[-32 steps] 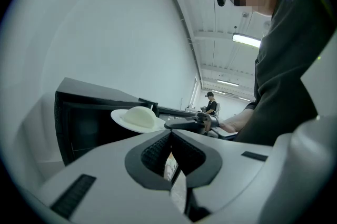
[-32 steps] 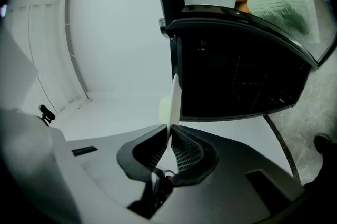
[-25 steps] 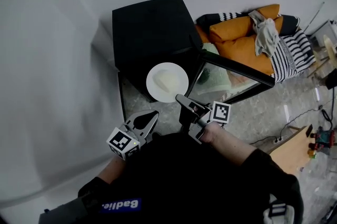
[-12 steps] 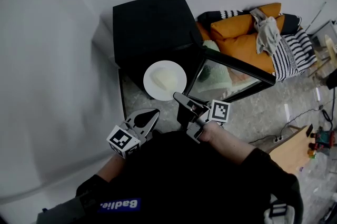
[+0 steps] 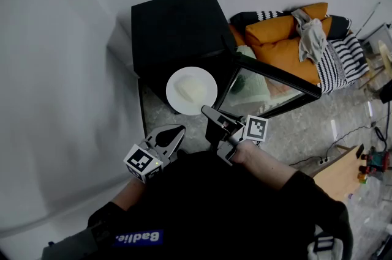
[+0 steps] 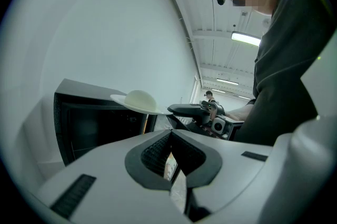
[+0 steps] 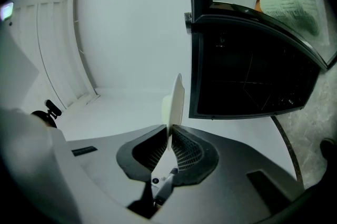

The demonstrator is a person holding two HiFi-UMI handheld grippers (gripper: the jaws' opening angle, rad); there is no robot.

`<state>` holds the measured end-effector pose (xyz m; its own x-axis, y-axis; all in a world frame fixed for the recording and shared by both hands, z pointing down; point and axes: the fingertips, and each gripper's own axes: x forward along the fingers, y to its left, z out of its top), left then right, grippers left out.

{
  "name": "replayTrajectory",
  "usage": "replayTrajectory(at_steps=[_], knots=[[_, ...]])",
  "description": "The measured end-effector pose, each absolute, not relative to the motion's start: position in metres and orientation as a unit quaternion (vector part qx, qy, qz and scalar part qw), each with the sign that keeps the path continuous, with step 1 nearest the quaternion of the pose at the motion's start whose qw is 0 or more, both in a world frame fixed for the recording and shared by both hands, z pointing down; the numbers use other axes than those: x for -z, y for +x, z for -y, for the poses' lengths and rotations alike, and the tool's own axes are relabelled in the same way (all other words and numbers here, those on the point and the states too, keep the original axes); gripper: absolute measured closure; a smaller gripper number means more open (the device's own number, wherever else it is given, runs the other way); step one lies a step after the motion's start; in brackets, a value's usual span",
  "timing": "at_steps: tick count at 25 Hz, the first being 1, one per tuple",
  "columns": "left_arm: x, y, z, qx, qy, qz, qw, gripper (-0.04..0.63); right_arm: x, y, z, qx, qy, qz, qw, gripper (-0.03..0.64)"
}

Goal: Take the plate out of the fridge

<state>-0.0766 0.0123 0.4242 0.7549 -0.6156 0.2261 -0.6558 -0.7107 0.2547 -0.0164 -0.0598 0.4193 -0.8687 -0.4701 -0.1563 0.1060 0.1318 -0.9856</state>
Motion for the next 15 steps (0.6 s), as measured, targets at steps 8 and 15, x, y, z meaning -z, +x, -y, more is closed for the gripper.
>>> replayTrajectory(at_steps=[8, 15], knots=[[-0.4223, -0.0776, -0.0124, -0.062, 0.922, 0.346, 0.163, 0.589, -0.4162, -0.017, 0.0599, 0.646, -0.126, -0.718, 0.227, 0.586], [-0.4231, -0.0778, -0.0119, -0.066, 0.922, 0.346, 0.16, 0.589, -0.4175, -0.0158, 0.061, 0.646, -0.127, -0.717, 0.228, 0.586]])
